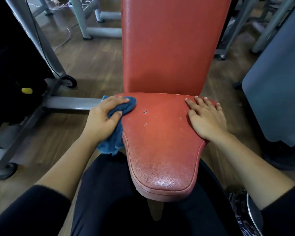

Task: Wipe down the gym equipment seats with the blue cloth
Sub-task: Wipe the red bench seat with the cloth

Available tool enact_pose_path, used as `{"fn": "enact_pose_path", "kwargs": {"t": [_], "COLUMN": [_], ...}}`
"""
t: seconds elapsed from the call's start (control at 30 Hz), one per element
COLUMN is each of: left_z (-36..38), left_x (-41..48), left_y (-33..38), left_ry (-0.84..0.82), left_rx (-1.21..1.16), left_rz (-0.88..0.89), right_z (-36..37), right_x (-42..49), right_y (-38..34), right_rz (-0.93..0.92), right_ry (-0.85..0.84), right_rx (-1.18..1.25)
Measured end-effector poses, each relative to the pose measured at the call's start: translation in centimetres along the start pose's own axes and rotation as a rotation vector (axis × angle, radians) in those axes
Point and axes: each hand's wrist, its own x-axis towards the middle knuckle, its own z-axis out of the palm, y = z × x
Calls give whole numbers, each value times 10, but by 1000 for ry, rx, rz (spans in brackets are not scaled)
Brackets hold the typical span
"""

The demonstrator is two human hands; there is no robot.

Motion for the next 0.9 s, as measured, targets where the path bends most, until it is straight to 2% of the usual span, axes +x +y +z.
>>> {"fn": "enact_pose_path", "kwargs": {"t": [0.13,0.23,0.33,0.47,0.6,0.73,0.9], "left_z": [21,32,39,40,39,38,31], "left_x": [22,15,-7,-47,-72,-41,10], "left_y": [22,31,45,76,90,82,60], "left_ry": [288,362,356,244,186,146,198], "left_rx": [-44,-61,-120,-311,-414,-254,-86], "left_rz": [-352,-476,-560,-641,-650,-751,-849], "right_z": [0,0,0,-1,-3,-3,-4], "right_x": [0,0,1,2,3,5,5], "right_y": [-1,-1,0,-1,-5,-10,-14], "right_rz": [3,8,-7,-36,-70,-136,-248], "right_ry": [12,8,-7,-39,-89,-97,-125], "right_rx": [0,-24,-74,-91,-120,-107,-5]}}
